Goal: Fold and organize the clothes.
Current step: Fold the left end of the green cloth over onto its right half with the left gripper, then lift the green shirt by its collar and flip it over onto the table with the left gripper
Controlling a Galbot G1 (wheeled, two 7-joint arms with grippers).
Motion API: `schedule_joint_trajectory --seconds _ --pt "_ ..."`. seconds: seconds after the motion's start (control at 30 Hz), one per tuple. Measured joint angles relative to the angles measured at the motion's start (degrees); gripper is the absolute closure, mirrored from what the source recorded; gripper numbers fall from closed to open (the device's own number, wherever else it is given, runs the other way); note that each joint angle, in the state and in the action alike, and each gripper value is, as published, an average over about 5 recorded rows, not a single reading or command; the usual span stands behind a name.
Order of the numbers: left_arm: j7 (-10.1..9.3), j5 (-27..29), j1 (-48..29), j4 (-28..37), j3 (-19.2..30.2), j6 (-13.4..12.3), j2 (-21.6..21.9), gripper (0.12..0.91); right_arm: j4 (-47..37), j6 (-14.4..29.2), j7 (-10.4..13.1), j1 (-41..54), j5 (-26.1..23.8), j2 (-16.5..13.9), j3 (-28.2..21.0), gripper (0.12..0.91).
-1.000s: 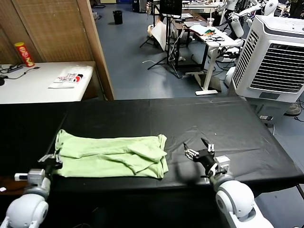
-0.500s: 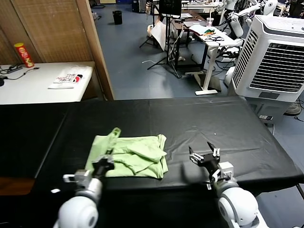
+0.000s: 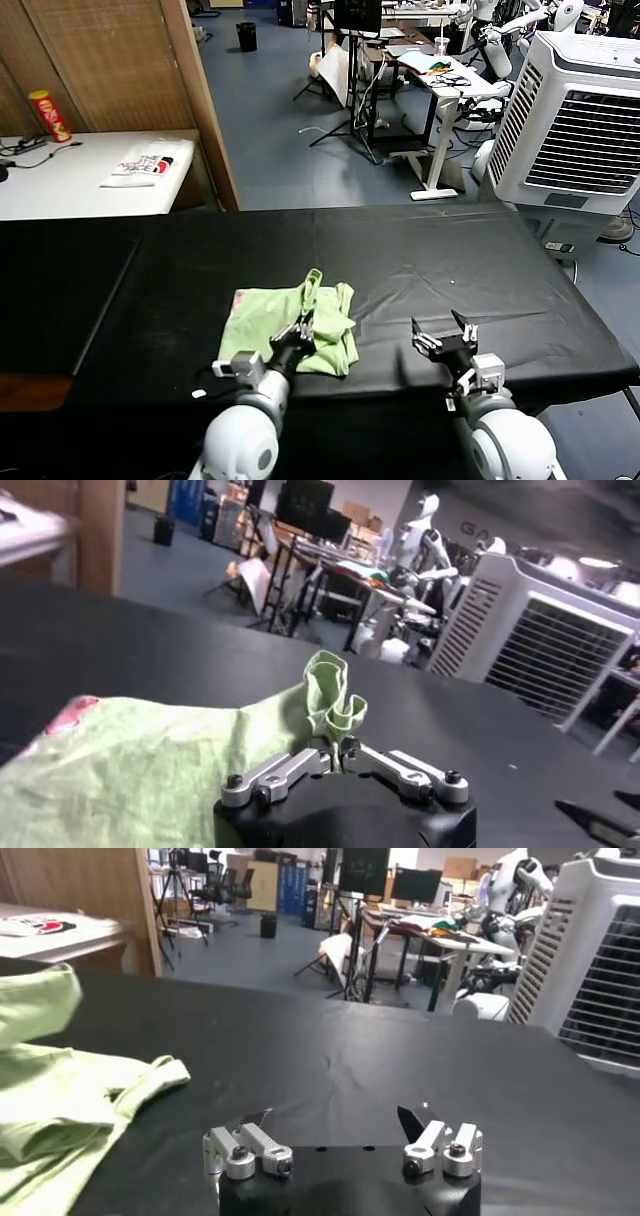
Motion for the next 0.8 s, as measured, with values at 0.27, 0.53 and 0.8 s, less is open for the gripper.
schedule_joint_trajectory --seconds 0.27,0.53,0.8 --pt "2.11 1.06 -0.59 2.46 -0.82 -1.41 -2.09 0.811 -0.64 0.9 -1.65 1.02 -0.13 0.18 -1.78 0.227" --pt "3.57 -5.81 -0.34 1.55 -3.24 -1.85 -4.79 0.386 -1.79 2.23 -5.42 3.8 2.34 -0.66 -5.44 0.227" --pt "5.28 -6.33 1.35 -0.49 -10.5 -3.6 -1.38 0.234 -5.75 2.68 -6.41 10.84 0.67 0.78 -12.94 0.227"
